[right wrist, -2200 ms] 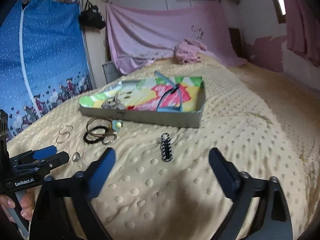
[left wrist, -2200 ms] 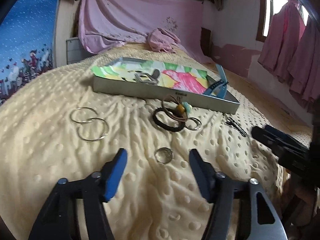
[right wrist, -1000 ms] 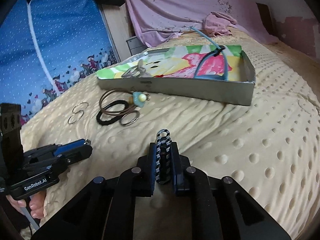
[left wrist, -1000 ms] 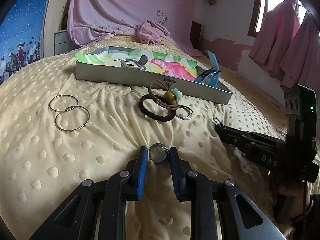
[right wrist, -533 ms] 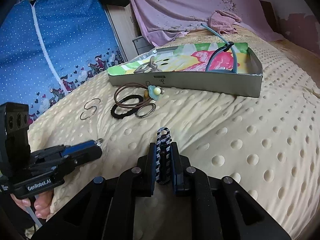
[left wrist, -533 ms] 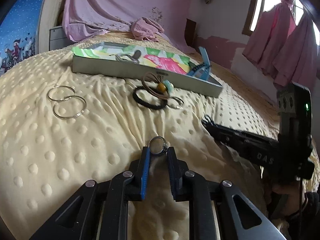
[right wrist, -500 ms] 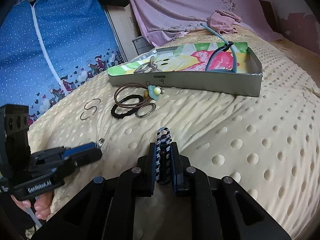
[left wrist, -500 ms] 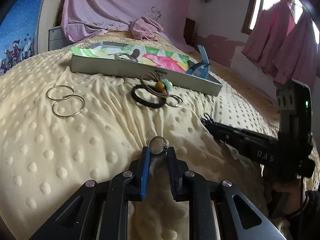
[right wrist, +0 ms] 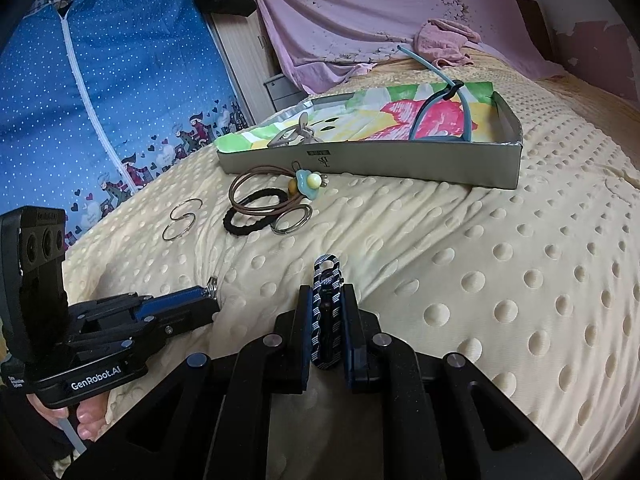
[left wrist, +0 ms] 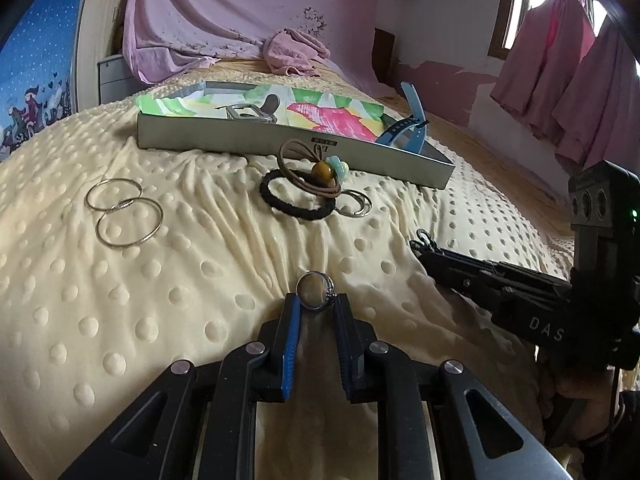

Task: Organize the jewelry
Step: 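Lift the silver ring and striped keychain toward the grey tray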

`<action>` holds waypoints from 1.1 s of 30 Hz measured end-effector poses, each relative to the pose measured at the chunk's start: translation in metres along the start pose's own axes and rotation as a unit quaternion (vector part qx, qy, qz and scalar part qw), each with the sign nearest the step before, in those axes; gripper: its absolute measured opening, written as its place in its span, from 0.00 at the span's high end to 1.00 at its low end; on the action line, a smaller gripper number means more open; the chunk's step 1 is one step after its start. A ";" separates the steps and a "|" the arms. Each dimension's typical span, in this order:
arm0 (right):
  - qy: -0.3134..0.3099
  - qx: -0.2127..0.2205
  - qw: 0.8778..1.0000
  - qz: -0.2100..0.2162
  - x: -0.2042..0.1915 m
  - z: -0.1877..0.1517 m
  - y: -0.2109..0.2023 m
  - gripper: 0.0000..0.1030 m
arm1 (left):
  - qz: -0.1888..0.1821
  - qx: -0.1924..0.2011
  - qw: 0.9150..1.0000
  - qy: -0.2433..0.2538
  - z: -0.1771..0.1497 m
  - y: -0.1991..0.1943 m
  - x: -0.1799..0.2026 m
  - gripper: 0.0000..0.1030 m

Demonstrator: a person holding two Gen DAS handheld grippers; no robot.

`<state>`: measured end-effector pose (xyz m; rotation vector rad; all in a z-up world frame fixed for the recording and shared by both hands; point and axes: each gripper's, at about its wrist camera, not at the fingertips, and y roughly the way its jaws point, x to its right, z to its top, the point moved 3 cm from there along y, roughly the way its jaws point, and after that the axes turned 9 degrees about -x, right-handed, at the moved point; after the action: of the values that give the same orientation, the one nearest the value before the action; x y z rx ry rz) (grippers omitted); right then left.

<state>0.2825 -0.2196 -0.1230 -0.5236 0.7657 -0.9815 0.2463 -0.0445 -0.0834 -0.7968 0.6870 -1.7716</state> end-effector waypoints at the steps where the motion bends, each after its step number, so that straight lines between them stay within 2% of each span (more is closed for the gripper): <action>1: 0.000 0.000 1.000 0.000 0.000 0.000 0.000 0.88 | -0.001 -0.001 1.000 -0.002 0.001 0.001 -0.001 0.84; 5: 0.002 0.000 1.000 0.002 0.001 0.000 0.001 0.88 | -0.014 -0.003 1.000 -0.013 0.007 0.005 -0.005 0.84; 7: 0.003 0.000 1.000 0.002 0.001 0.000 0.001 0.88 | -0.021 -0.006 1.000 -0.015 0.010 0.007 -0.006 0.80; 9: 0.004 -0.001 1.000 0.003 0.001 0.000 0.001 0.88 | -0.029 -0.007 0.999 -0.010 0.013 0.009 -0.004 0.71; 11: 0.004 -0.001 1.000 0.003 0.000 0.000 0.002 0.88 | -0.027 -0.006 1.000 -0.002 0.015 0.010 -0.001 0.69; 14: 0.004 -0.001 1.000 0.003 0.000 0.000 0.002 0.88 | -0.014 -0.006 1.000 0.006 0.015 0.012 0.003 0.69; 18: 0.004 0.000 1.000 0.003 0.000 0.000 0.002 0.88 | -0.019 -0.003 1.000 -0.005 0.012 0.011 -0.003 0.78; 23: 0.004 0.000 1.000 0.003 0.000 0.000 0.002 0.88 | -0.022 0.000 1.000 -0.014 0.007 0.007 -0.006 0.81; 27: 0.001 0.007 1.000 0.002 -0.001 0.000 0.000 0.88 | -0.030 0.029 0.999 -0.008 0.006 -0.005 -0.004 0.81; 33: -0.018 0.046 0.999 0.011 -0.012 0.005 -0.014 0.88 | -0.047 0.084 0.995 -0.005 0.008 -0.030 -0.002 0.81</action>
<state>0.2750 -0.2155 -0.1065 -0.4505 0.6905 -0.9796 0.2360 -0.0339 -0.0563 -0.7326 0.4917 -1.8825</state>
